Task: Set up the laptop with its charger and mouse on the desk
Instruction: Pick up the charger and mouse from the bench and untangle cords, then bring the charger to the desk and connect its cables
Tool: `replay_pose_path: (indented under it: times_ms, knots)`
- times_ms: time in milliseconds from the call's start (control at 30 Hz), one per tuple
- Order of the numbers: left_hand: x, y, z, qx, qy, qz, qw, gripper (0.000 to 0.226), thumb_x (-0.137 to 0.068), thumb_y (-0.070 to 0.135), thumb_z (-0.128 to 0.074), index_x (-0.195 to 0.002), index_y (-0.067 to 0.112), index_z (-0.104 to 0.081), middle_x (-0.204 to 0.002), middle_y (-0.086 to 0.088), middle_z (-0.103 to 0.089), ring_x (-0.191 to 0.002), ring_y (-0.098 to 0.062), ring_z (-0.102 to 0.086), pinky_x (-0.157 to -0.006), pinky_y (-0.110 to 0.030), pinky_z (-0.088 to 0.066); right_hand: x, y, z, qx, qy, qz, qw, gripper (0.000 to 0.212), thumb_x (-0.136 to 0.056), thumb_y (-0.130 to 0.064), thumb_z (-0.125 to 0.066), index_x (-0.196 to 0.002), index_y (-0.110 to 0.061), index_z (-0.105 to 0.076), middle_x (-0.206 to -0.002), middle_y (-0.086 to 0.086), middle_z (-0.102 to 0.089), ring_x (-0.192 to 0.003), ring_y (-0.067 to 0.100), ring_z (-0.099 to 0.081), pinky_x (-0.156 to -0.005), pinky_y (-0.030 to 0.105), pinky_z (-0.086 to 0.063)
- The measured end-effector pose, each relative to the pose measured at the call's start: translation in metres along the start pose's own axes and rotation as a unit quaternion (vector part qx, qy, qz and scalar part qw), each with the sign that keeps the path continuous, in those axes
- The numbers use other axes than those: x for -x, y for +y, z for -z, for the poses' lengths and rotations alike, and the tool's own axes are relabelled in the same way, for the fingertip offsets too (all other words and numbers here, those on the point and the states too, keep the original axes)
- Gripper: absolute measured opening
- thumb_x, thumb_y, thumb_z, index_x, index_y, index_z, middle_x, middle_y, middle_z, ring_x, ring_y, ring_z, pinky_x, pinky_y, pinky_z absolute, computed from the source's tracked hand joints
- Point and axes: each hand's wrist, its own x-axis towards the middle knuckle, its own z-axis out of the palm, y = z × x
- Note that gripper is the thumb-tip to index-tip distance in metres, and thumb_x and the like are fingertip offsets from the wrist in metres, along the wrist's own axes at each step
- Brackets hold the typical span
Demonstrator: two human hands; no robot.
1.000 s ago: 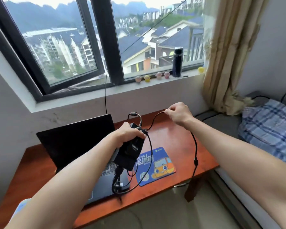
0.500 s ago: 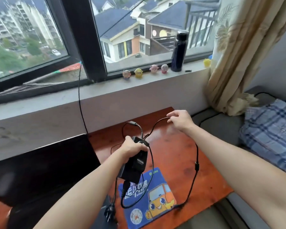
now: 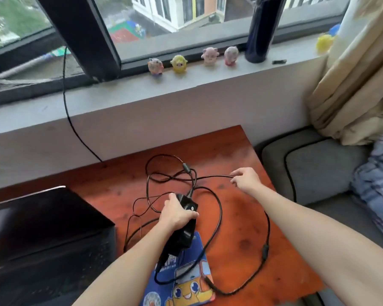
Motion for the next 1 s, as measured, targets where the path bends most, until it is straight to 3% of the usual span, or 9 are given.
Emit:
replay_pose_path:
  times_ms: [67, 133, 300, 500, 667, 733, 833, 900, 1000]
  knots:
    - [-0.002, -0.005, -0.004, -0.019, 0.008, 0.016, 1.0, 0.08, -0.056, 0.049, -0.078, -0.115, 0.015, -0.036, -0.119, -0.01, -0.05, -0.111, -0.033, -0.054, -0.093, -0.04, -0.047, -0.012, 0.013, -0.009, 0.027, -0.021, -0.004, 0.999, 0.019, -0.081, -0.003, -0.063, -0.093, -0.014, -0.073, -0.074, 0.0, -0.07, -0.088, 0.023, -0.067, -0.075, 0.026, -0.051]
    - [-0.007, -0.007, -0.009, -0.023, 0.015, 0.031, 0.999, 0.079, -0.059, 0.048, -0.079, -0.116, 0.015, -0.037, -0.119, -0.01, -0.05, -0.111, -0.033, -0.054, -0.093, -0.04, -0.046, -0.023, 0.021, -0.014, 0.068, -0.028, -0.003, 0.997, 0.019, -0.085, -0.01, -0.064, -0.098, -0.019, -0.073, -0.099, 0.006, -0.072, -0.102, 0.026, -0.064, -0.084, 0.028, -0.048]
    - [-0.003, -0.017, -0.017, -0.009, 0.012, 0.038, 0.999, 0.073, -0.063, 0.047, -0.079, -0.117, 0.017, -0.04, -0.115, -0.006, -0.049, -0.108, -0.03, -0.055, -0.092, -0.038, -0.046, -0.031, 0.032, -0.019, 0.191, -0.022, 0.028, 0.981, 0.023, -0.091, -0.022, -0.057, -0.109, -0.028, -0.07, -0.114, 0.005, -0.069, -0.109, 0.029, -0.061, -0.086, 0.03, -0.048]
    - [0.007, -0.039, -0.015, 0.041, -0.029, 0.005, 0.999, 0.08, -0.071, 0.049, -0.078, -0.135, 0.022, -0.039, -0.121, 0.003, -0.043, -0.113, -0.019, -0.051, -0.093, -0.029, -0.04, -0.03, 0.02, -0.024, 0.317, -0.009, 0.121, 0.941, 0.036, -0.089, -0.026, -0.054, -0.124, -0.029, -0.059, -0.127, 0.006, -0.053, -0.121, 0.029, -0.044, -0.096, 0.039, -0.039]
    - [0.027, -0.076, -0.007, 0.101, 0.027, 0.04, 0.994, 0.082, -0.075, 0.052, -0.073, -0.143, 0.019, -0.041, -0.136, 0.004, -0.046, -0.127, -0.017, -0.047, -0.104, -0.029, -0.037, -0.004, -0.001, -0.048, 0.245, -0.001, 0.233, 0.941, 0.031, -0.088, -0.026, -0.055, -0.118, -0.023, -0.062, -0.12, 0.004, -0.057, -0.116, 0.026, -0.048, -0.092, 0.036, -0.042]
    - [0.034, -0.094, -0.001, 0.111, 0.08, 0.053, 0.989, 0.063, -0.081, 0.05, -0.069, -0.132, 0.017, -0.054, -0.126, 0.002, -0.057, -0.12, -0.019, -0.053, -0.099, -0.031, -0.042, 0.014, -0.006, -0.063, 0.208, -0.057, 0.226, 0.95, 0.026, -0.088, -0.028, -0.056, -0.112, -0.023, -0.065, -0.114, 0.003, -0.063, -0.111, 0.025, -0.056, -0.088, 0.034, -0.047]
    - [0.045, -0.13, 0.004, 0.102, 0.157, 0.078, 0.979, 0.015, -0.088, 0.026, -0.064, -0.099, 0.015, -0.066, -0.092, -0.002, -0.068, -0.095, -0.025, -0.064, -0.078, -0.031, -0.045, 0.044, -0.005, -0.092, 0.158, -0.15, 0.166, 0.962, 0.023, -0.085, -0.038, -0.064, -0.103, -0.023, -0.068, -0.103, -0.002, -0.07, -0.103, 0.021, -0.064, -0.084, 0.03, -0.048]
    - [0.053, -0.15, 0.006, 0.103, 0.194, 0.109, 0.97, 0.006, -0.088, 0.016, -0.061, -0.084, 0.018, -0.064, -0.079, -0.004, -0.067, -0.084, -0.026, -0.063, -0.072, -0.032, -0.044, 0.061, -0.003, -0.108, 0.121, -0.179, 0.118, 0.969, 0.039, -0.081, -0.05, -0.067, -0.108, -0.021, -0.065, -0.101, -0.002, -0.068, -0.1, 0.022, -0.064, -0.084, 0.031, -0.049]
    - [0.06, -0.173, 0.011, 0.129, 0.234, 0.144, 0.953, 0.005, -0.086, 0.016, -0.064, -0.091, 0.015, -0.063, -0.083, -0.003, -0.063, -0.083, -0.024, -0.056, -0.073, -0.03, -0.039, 0.085, -0.003, -0.121, 0.104, -0.159, 0.083, 0.978, 0.076, -0.068, -0.071, -0.065, -0.126, -0.024, -0.048, -0.114, 0.0, -0.058, -0.106, 0.026, -0.06, -0.09, 0.038, -0.047]
